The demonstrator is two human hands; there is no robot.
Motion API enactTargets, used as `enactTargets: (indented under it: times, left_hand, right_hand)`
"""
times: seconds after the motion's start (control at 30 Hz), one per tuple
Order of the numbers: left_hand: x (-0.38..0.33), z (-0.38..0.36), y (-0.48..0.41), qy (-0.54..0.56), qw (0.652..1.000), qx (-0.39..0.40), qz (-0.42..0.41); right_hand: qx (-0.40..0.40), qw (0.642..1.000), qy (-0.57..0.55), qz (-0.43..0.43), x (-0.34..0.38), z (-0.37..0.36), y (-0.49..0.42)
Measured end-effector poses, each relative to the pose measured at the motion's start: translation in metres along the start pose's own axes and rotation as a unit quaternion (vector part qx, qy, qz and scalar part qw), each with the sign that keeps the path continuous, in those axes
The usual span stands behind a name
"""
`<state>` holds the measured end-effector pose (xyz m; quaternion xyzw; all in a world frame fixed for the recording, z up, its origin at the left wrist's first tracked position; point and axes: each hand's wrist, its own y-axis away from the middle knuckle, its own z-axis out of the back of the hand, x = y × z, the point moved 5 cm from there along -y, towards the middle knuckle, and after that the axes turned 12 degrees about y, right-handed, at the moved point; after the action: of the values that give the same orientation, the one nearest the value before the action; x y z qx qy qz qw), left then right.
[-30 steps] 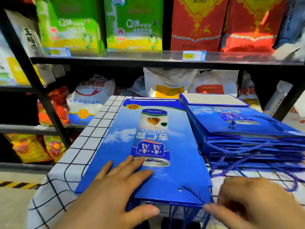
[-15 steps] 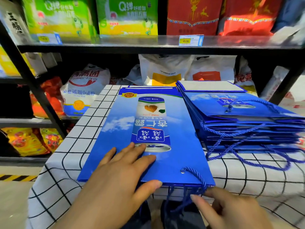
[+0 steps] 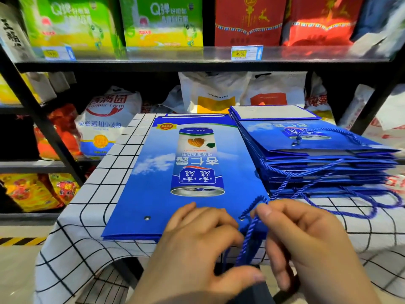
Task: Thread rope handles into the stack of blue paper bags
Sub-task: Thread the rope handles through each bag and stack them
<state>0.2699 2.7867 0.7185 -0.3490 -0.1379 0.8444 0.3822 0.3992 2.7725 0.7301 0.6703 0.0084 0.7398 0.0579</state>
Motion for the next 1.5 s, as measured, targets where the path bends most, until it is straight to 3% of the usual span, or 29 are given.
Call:
enactTargets:
  times: [0.1, 0.17, 0.23, 0.33, 0.53, 0.6, 0.7, 0.87, 1.0, 1.2, 1.27, 1.37, 1.43, 1.5]
  left_hand:
    - [-0.001, -0.006, -0.005, 0.012, 1.000, 0.012, 0.018]
    - [0.001, 0.009, -0.013, 0.112, 0.989, -0.025, 0.090]
    - [0.006, 0.029, -0.022, 0.238, 0.950, -0.087, 0.183]
    - [0.010, 0.044, -0.043, 0.396, 0.879, -0.122, 0.235]
    - [0.021, 0.049, -0.072, 0.507, 0.814, -0.134, 0.248]
    - [0.030, 0.051, -0.070, 0.488, 0.822, -0.127, 0.267]
    - [0.039, 0.057, -0.053, 0.412, 0.859, -0.103, 0.284]
    - [0.041, 0.059, -0.013, 0.401, 0.857, -0.096, 0.310]
    - [0.046, 0.061, -0.004, 0.390, 0.852, -0.149, 0.315]
    - [0.051, 0.070, 0.007, 0.335, 0.873, -0.177, 0.308]
    - [0.055, 0.075, 0.012, 0.261, 0.902, -0.154, 0.308]
    - [0.067, 0.091, 0.025, 0.006, 0.955, -0.035, 0.294]
    - [0.074, 0.098, 0.034, -0.040, 0.945, 0.035, 0.323]
    - [0.075, 0.101, 0.038, -0.018, 0.935, 0.037, 0.352]
  right_hand:
    - [-0.004, 0.999, -0.032, 0.013, 0.008, 0.000, -0.004]
    - [0.009, 1.000, -0.010, 0.024, 0.010, 0.001, -0.003]
    - [0.057, 0.998, 0.026, 0.004, 0.008, -0.005, -0.001]
    - [0.124, 0.985, 0.120, -0.028, -0.001, -0.026, 0.001]
    - [0.145, 0.966, 0.201, 0.077, 0.015, -0.051, -0.009]
    - [0.126, 0.977, 0.149, 0.092, 0.027, -0.050, -0.017]
    - [0.081, 0.985, 0.092, 0.124, 0.043, -0.040, -0.030]
    - [0.081, 0.986, 0.073, 0.124, 0.046, -0.040, -0.050]
    - [0.116, 0.988, 0.042, 0.091, 0.035, -0.056, -0.058]
    - [0.129, 0.984, 0.067, 0.105, 0.029, -0.073, -0.062]
    - [0.110, 0.981, 0.098, 0.125, 0.027, -0.076, -0.065]
    - [0.084, 0.962, 0.211, 0.152, 0.023, -0.080, -0.069]
    - [0.085, 0.944, 0.277, 0.159, 0.020, -0.084, -0.070]
    - [0.096, 0.928, 0.321, 0.163, 0.018, -0.091, -0.069]
